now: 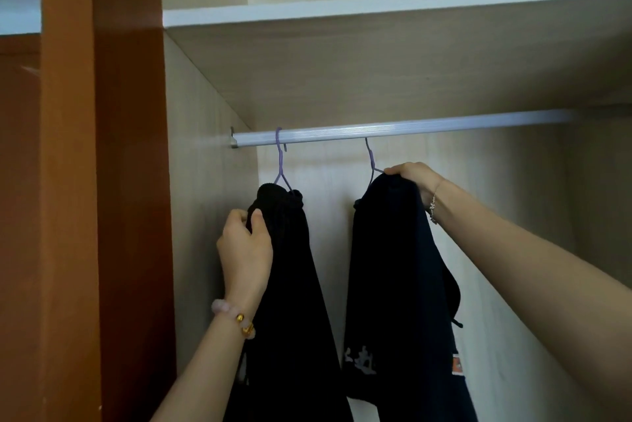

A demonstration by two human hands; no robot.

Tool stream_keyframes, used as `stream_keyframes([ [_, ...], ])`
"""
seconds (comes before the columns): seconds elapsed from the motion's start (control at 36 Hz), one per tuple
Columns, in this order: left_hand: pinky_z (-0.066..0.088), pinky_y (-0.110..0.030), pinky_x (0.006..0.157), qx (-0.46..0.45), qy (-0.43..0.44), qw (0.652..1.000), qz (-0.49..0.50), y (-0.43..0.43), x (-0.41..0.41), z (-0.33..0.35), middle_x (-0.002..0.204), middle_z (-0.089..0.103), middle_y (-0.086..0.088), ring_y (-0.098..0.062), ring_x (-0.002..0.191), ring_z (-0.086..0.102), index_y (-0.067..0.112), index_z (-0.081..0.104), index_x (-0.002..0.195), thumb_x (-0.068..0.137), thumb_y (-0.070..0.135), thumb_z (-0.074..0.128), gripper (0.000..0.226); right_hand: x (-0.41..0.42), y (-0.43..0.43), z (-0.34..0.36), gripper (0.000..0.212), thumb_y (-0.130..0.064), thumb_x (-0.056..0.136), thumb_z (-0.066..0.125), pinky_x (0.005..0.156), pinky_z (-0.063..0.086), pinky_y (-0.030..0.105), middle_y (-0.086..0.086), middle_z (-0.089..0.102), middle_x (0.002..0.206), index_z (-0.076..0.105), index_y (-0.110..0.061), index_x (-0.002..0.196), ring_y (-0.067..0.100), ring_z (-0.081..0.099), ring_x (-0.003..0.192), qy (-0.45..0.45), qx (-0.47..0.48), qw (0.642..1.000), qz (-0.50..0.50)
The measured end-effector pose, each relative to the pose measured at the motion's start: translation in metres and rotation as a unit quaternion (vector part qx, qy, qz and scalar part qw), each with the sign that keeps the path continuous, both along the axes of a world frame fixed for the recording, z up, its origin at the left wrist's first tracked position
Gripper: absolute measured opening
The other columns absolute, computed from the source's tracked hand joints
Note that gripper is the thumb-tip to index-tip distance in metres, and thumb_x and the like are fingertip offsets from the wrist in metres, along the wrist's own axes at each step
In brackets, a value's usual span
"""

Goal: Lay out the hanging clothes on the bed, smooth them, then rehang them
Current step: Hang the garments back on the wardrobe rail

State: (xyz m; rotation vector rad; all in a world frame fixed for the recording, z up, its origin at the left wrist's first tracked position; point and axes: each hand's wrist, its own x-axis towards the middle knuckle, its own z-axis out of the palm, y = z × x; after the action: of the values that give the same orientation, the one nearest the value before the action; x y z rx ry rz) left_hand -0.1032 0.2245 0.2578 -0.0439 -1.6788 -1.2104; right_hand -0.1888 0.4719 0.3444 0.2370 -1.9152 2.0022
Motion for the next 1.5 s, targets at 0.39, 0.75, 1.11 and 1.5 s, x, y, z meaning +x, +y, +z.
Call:
stream_keyframes([
  [0.39, 0.036, -0.01, 0.047, -0.031, 0.014, 0.999, 0.01, 0.004, 0.001, -0.011, 0.065, 0.048, 0.0, -0.009, 0.056, 0.043, 0.005, 0.05, 0.089, 0.099, 0.019, 0.042, 0.019, 0.021, -0.02, 0.017, 0.009, -0.002, 0.088, 0.056, 0.046, 0.052, 0.022, 0.014, 0.061, 0.069, 0.059, 0.004, 0.082, 0.018, 0.061, 0.049, 0.056, 0.027, 0.998, 0.014],
  [0.75, 0.041, -0.039, 0.081, -0.162, 0.01, 0.976, 0.143, -0.003, 0.01, -0.024, 0.109, 0.058, -0.016, -0.032, 0.101, 0.052, 0.006, 0.061, 0.123, 0.099, 0.024, 0.043, 0.035, 0.036, -0.019, -0.018, 0.024, -0.01, 0.087, 0.059, 0.064, 0.051, 0.029, 0.014, 0.062, 0.081, 0.061, 0.005, 0.106, 0.023, 0.059, 0.067, 0.016, 0.049, 0.998, 0.027],
  [1.11, 0.038, -0.023, 0.088, -0.085, -0.014, 0.996, -0.034, -0.004, 0.025, -0.054, 0.128, 0.051, -0.002, -0.009, 0.109, 0.049, 0.018, 0.041, 0.137, 0.094, 0.019, 0.054, 0.045, 0.064, -0.007, -0.065, 0.066, -0.006, 0.082, 0.066, 0.08, 0.047, 0.023, 0.001, 0.051, 0.122, 0.037, -0.015, 0.141, 0.018, 0.057, 0.1, 0.078, 0.185, 0.979, -0.04],
  [1.5, 0.05, -0.036, 0.098, -0.059, -0.384, 0.913, -0.125, 0.019, 0.041, -0.342, 0.129, 0.058, -0.003, -0.022, 0.113, 0.059, 0.016, 0.038, 0.141, 0.091, 0.023, 0.058, 0.054, 0.134, 0.042, -0.367, 0.032, -0.004, 0.083, 0.067, 0.06, 0.05, 0.013, -0.011, 0.064, 0.091, 0.056, -0.017, 0.11, 0.005, 0.062, 0.083, -0.149, 0.068, 0.984, -0.077],
])
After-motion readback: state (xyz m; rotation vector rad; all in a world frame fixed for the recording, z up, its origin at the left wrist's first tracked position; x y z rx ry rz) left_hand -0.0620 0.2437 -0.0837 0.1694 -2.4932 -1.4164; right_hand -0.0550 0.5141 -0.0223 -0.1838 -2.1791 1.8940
